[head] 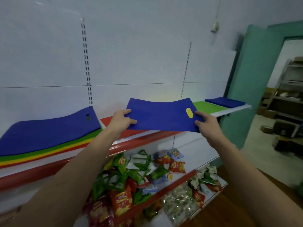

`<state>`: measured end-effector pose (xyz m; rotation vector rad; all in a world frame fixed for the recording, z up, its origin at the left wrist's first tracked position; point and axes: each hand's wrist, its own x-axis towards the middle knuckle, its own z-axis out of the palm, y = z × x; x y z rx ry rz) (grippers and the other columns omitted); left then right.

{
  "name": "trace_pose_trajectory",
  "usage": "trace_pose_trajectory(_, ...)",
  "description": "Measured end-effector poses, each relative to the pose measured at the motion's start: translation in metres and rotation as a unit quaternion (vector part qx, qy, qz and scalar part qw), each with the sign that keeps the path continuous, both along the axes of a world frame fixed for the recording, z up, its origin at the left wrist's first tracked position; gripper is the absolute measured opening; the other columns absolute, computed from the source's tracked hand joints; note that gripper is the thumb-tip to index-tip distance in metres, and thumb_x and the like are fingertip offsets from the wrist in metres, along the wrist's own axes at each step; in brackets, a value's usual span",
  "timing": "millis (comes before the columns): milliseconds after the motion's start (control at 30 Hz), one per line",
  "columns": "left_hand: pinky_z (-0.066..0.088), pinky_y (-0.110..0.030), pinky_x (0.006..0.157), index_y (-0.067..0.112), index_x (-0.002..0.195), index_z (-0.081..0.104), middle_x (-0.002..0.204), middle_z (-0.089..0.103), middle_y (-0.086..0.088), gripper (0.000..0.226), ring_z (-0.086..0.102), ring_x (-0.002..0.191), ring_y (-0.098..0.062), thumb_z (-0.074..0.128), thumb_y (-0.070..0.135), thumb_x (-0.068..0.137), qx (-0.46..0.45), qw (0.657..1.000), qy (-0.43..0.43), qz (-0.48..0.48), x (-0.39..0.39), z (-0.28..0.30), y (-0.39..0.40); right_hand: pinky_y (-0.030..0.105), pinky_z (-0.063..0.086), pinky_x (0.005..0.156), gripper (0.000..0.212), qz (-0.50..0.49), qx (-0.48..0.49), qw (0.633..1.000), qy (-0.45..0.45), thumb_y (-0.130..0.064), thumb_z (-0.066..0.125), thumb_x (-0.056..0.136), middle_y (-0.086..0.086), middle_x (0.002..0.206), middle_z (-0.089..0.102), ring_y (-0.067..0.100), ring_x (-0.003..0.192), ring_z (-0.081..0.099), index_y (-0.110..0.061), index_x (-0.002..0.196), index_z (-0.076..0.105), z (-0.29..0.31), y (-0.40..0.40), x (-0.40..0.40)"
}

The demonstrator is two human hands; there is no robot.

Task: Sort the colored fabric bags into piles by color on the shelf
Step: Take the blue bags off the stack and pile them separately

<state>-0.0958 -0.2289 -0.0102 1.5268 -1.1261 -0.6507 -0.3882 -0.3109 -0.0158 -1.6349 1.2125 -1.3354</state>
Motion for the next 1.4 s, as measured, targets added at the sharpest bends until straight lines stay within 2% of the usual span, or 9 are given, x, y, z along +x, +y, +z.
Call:
trace_pose_trajectory(267, 0.046, -0.025, 0.086, 0.008, 0.15, 0.038, 0.148, 0.041, -0.008, 0.068, 0.053, 0.117, -0.023, 0.068, 0.002, 0.089, 0.008, 0.998, 0.01, -0.069, -0.146, -0.016, -0.065, 0.036, 0.058, 0.074, 0.051, -0.048, 0.078, 0.994, -0.055, 0.008, 0.041, 0.093, 0.012, 0.134, 0.052, 0.029, 0.103, 0.065, -0.009, 0.141, 0.048, -0.005, -0.036, -0.153)
trace_pose_trajectory(333, 0.052, -0.027, 0.08, 0.01, 0.149, 0.039, 0.144, 0.045, -0.008, 0.069, 0.057, 0.111, -0.023, 0.069, 0.002, 0.088, 0.016, 0.994, 0.045, -0.094, -0.178, -0.021, -0.084, 0.031, 0.058, 0.069, 0.05, -0.064, 0.085, 0.993, -0.043, 0.005, 0.042, 0.094, 0.01, 0.133, 0.053, 0.026, 0.098, 0.066, -0.011, 0.141, 0.047, -0.008, -0.04, -0.189)
trace_pose_trajectory(433, 0.056, -0.042, 0.089, 0.013, 0.149, 0.04, 0.14, 0.049, -0.004, 0.072, 0.061, 0.111, -0.027, 0.071, 0.0, 0.085, 0.032, 0.988, 0.081, -0.129, -0.222, -0.029, -0.115, 0.018, 0.052, 0.059, 0.047, -0.111, 0.084, 0.99, 0.002, -0.001, 0.044, 0.097, 0.002, 0.126, 0.05, 0.009, 0.083, 0.06, -0.015, 0.142, 0.047, -0.01, -0.045, -0.24)
trace_pose_trajectory(567, 0.056, -0.039, 0.087, 0.015, 0.15, 0.038, 0.144, 0.049, -0.006, 0.077, 0.06, 0.114, -0.028, 0.07, -0.001, 0.082, 0.045, 0.98, 0.079, -0.177, -0.275, -0.033, -0.152, 0.037, 0.056, 0.088, 0.049, -0.14, 0.094, 0.986, 0.012, -0.004, 0.046, 0.097, 0.005, 0.137, 0.048, 0.016, 0.102, 0.06, -0.016, 0.145, 0.044, -0.017, -0.062, -0.296)
trace_pose_trajectory(633, 0.055, -0.035, 0.082, 0.014, 0.151, 0.036, 0.147, 0.046, -0.006, 0.077, 0.059, 0.116, -0.028, 0.069, -0.003, 0.083, 0.042, 0.977, 0.077, -0.196, -0.299, -0.032, -0.174, 0.043, 0.056, 0.091, 0.049, -0.153, 0.095, 0.983, 0.014, -0.005, 0.046, 0.097, 0.007, 0.139, 0.048, 0.02, 0.108, 0.06, -0.016, 0.144, 0.044, -0.018, -0.073, -0.318)
trace_pose_trajectory(867, 0.055, -0.027, 0.056, 0.013, 0.151, 0.037, 0.131, 0.052, -0.005, 0.074, 0.064, 0.092, -0.02, 0.065, -0.005, 0.085, 0.056, 0.964, 0.095, -0.242, -0.37, -0.044, -0.264, 0.033, 0.057, 0.066, 0.048, -0.195, 0.116, 0.974, 0.002, -0.001, 0.043, 0.099, 0.004, 0.125, 0.047, 0.018, 0.088, 0.061, -0.012, 0.145, 0.04, -0.029, -0.127, -0.377)
trace_pose_trajectory(1033, 0.054, -0.026, 0.054, 0.016, 0.149, 0.04, 0.139, 0.051, -0.006, 0.072, 0.063, 0.094, -0.019, 0.066, -0.003, 0.085, 0.047, 0.957, 0.105, -0.265, -0.404, -0.061, -0.334, 0.032, 0.054, 0.064, 0.049, -0.211, 0.121, 0.969, 0.037, -0.001, 0.043, 0.099, 0.003, 0.119, 0.047, 0.017, 0.078, 0.059, -0.013, 0.147, 0.038, -0.036, -0.176, -0.41)
trace_pose_trajectory(1233, 0.056, -0.027, 0.062, 0.02, 0.15, 0.04, 0.138, 0.05, 0.0, 0.071, 0.063, 0.098, -0.017, 0.065, -0.002, 0.087, 0.048, 0.948, 0.11, -0.296, -0.441, -0.07, -0.411, 0.027, 0.055, 0.059, 0.05, -0.219, 0.127, 0.966, 0.052, -0.006, 0.049, 0.099, 0.003, 0.138, 0.043, 0.018, 0.091, 0.063, -0.021, 0.146, 0.04, -0.051, -0.238, -0.45)
trace_pose_trajectory(1400, 0.055, -0.024, 0.057, 0.023, 0.149, 0.04, 0.137, 0.052, -0.004, 0.073, 0.063, 0.097, -0.019, 0.067, -0.001, 0.086, 0.069, 0.942, 0.107, -0.31, -0.473, -0.083, -0.463, 0.037, 0.061, 0.07, 0.05, -0.208, 0.145, 0.967, 0.034, -0.008, 0.052, 0.098, -0.005, 0.14, 0.04, 0.019, 0.105, 0.061, -0.026, 0.144, 0.043, -0.065, -0.281, -0.488)
